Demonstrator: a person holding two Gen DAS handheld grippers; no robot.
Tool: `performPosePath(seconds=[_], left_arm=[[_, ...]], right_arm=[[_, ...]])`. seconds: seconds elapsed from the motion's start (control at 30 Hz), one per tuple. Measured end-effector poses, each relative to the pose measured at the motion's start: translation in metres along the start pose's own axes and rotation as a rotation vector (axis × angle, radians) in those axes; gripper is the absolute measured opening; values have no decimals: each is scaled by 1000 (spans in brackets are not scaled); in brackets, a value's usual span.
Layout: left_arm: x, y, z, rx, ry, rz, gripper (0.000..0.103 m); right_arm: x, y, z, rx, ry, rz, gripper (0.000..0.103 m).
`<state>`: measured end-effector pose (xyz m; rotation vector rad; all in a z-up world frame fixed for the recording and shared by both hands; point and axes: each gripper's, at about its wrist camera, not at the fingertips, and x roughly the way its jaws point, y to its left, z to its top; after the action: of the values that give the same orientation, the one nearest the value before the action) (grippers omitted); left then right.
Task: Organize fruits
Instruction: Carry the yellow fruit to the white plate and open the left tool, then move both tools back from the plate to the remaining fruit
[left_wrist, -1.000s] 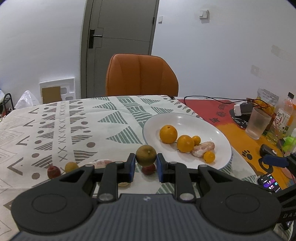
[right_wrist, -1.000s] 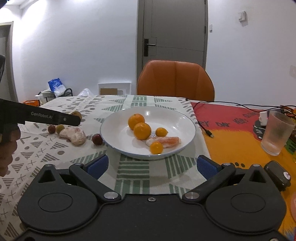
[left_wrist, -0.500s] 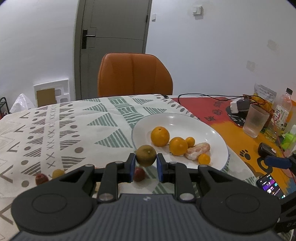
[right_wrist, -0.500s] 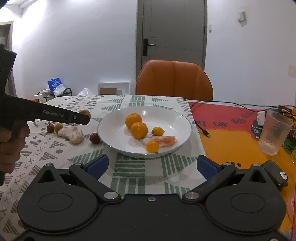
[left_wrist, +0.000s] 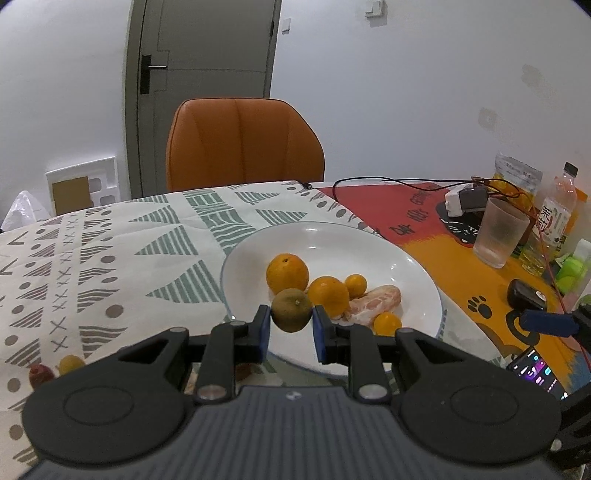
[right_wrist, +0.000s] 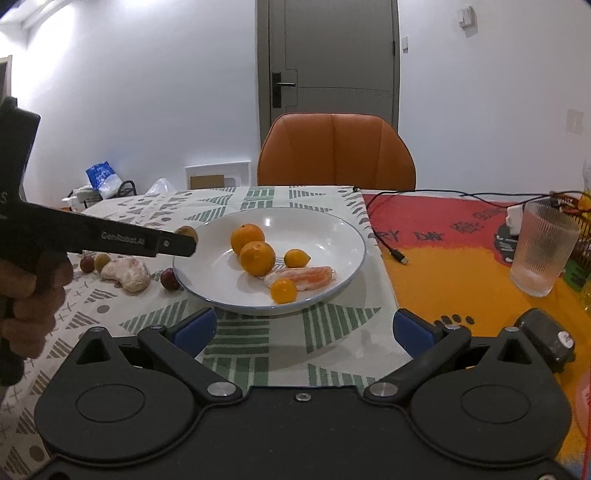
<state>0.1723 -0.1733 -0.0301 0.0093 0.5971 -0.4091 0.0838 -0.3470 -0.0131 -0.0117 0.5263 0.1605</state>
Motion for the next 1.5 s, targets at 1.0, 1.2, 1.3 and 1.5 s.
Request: performPosePath(seconds=[1.0,1.2,1.3,1.5], left_arm=[[-66,72,-24,-93,-6,185,39],[-78,83,-31,-111,-15,209,47],[-83,88,-34,-118,-17,224,51],[-93,101,-39,-134,-28,265,62]], right_arm=[[25,44,9,-11,11,145,103],[27,55,11,-24,15,168,103],[29,61,13,-33,15,181,103],[34,75,18,-52,9,214,103]])
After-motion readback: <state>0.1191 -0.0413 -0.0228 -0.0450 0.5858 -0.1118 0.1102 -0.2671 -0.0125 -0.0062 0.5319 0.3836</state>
